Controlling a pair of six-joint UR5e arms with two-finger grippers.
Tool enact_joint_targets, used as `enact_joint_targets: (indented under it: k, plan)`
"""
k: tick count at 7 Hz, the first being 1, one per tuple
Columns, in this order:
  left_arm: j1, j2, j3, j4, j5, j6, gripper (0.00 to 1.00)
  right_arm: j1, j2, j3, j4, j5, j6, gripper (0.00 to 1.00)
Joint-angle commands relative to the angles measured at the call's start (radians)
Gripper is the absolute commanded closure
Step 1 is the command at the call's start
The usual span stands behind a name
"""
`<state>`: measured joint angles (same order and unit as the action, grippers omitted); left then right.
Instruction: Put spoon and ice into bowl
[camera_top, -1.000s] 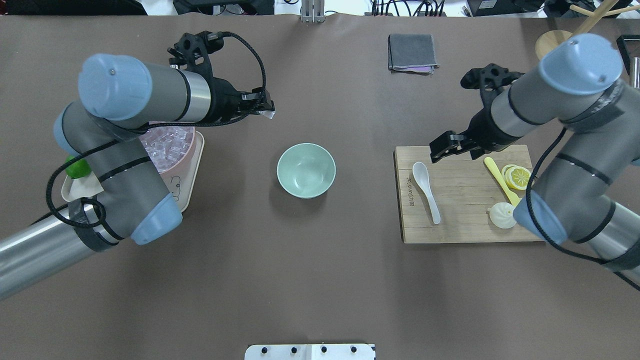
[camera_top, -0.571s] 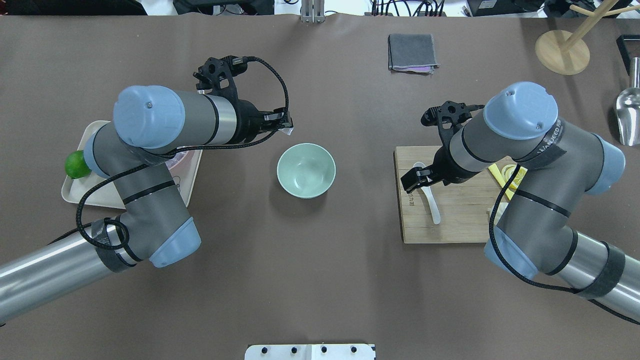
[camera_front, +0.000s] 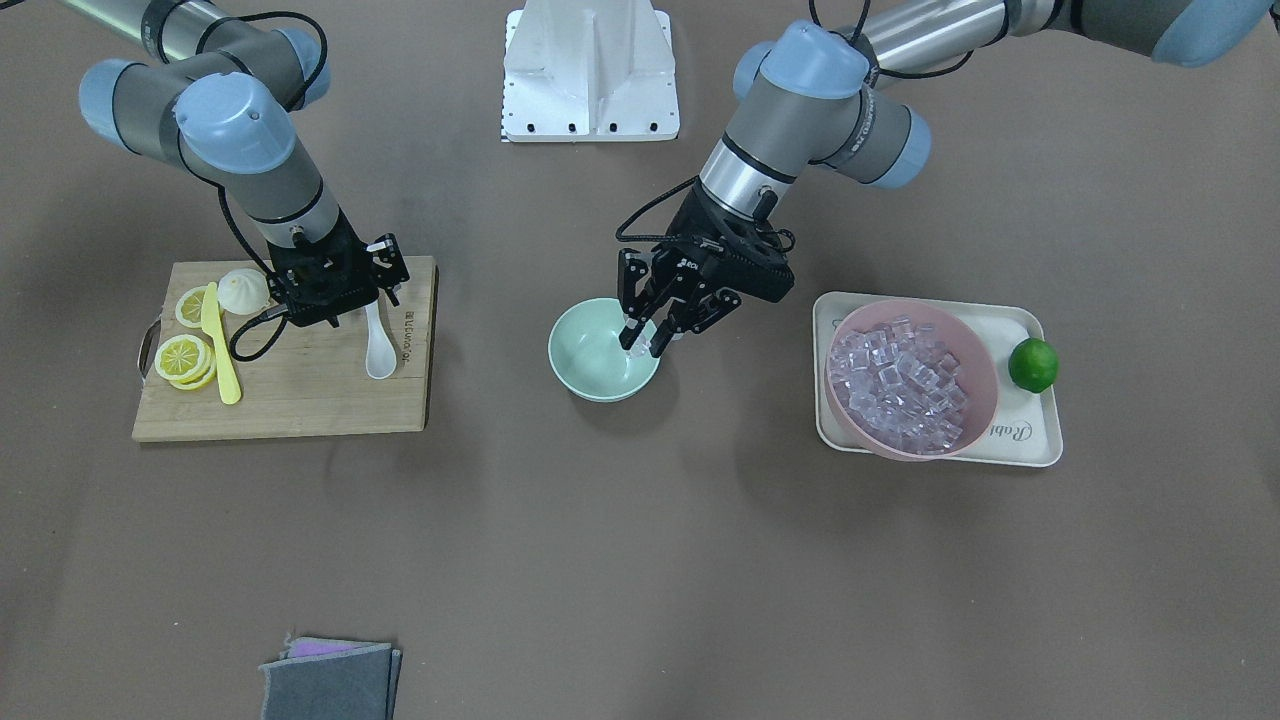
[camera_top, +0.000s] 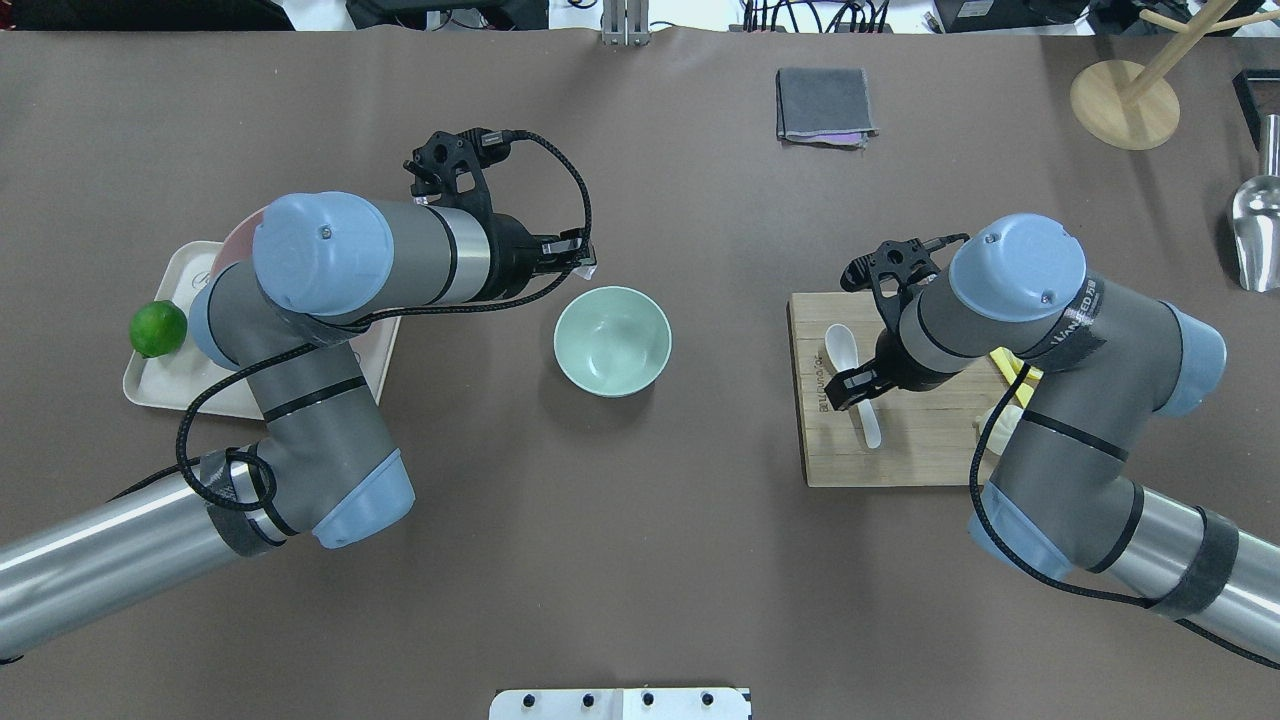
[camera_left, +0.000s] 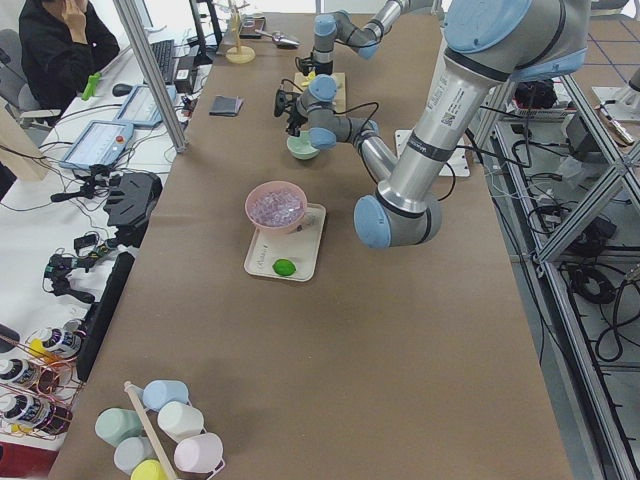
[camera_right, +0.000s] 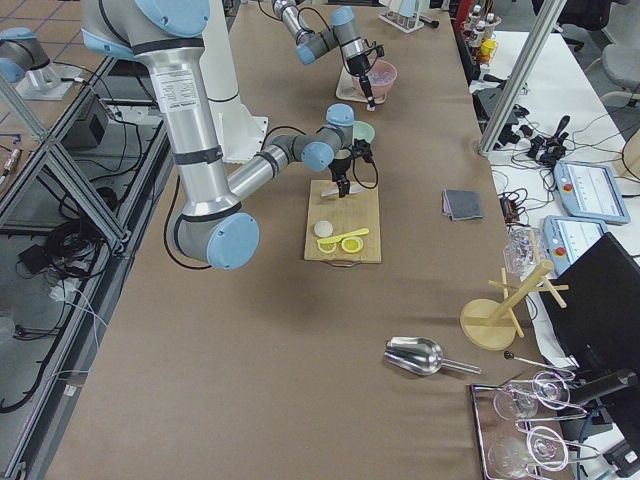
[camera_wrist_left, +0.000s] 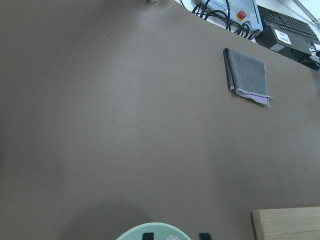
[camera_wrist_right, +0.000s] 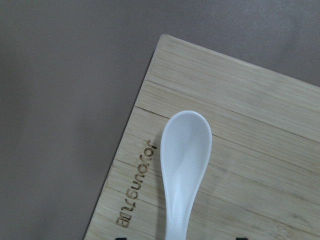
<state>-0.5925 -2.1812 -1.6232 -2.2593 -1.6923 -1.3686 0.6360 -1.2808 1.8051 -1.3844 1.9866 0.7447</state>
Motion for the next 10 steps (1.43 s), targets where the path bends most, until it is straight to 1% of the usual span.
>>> enact_joint_targets:
  k: [1,2,3,4,5,6,7,9,10]
  plan:
    - [0.0,0.0,0.0,0.0,-0.001,0.006,1.0,-0.007,0.001,-0.009,-0.001,-0.012,0.027,0.41]
    - [0.0,0.0,0.0,0.0,-0.001,0.008,1.0,-0.01,0.003,-0.015,-0.001,-0.018,0.03,0.49]
    - [0.0,0.001,0.008,0.0,-0.003,0.019,1.0,-0.013,0.008,-0.024,-0.001,-0.023,0.03,0.51]
    - [0.0,0.001,0.009,0.0,-0.003,0.022,1.0,-0.015,0.008,-0.027,-0.001,-0.025,0.03,0.59]
    - [0.0,0.001,0.009,0.0,-0.004,0.022,1.0,-0.016,0.009,-0.026,0.001,-0.025,0.03,0.6]
    - [0.0,0.001,0.009,0.0,-0.006,0.022,1.0,-0.016,0.014,-0.026,0.001,-0.025,0.036,0.7]
    - [0.0,0.001,0.008,0.0,-0.007,0.022,1.0,-0.019,0.015,-0.026,0.001,-0.023,0.057,0.98]
    - [0.0,0.001,0.008,0.0,-0.009,0.022,1.0,-0.018,0.017,-0.023,0.002,-0.023,0.058,1.0]
    - [0.0,0.001,0.009,0.0,-0.006,0.02,1.0,-0.007,0.018,0.009,-0.001,-0.014,0.058,1.0]
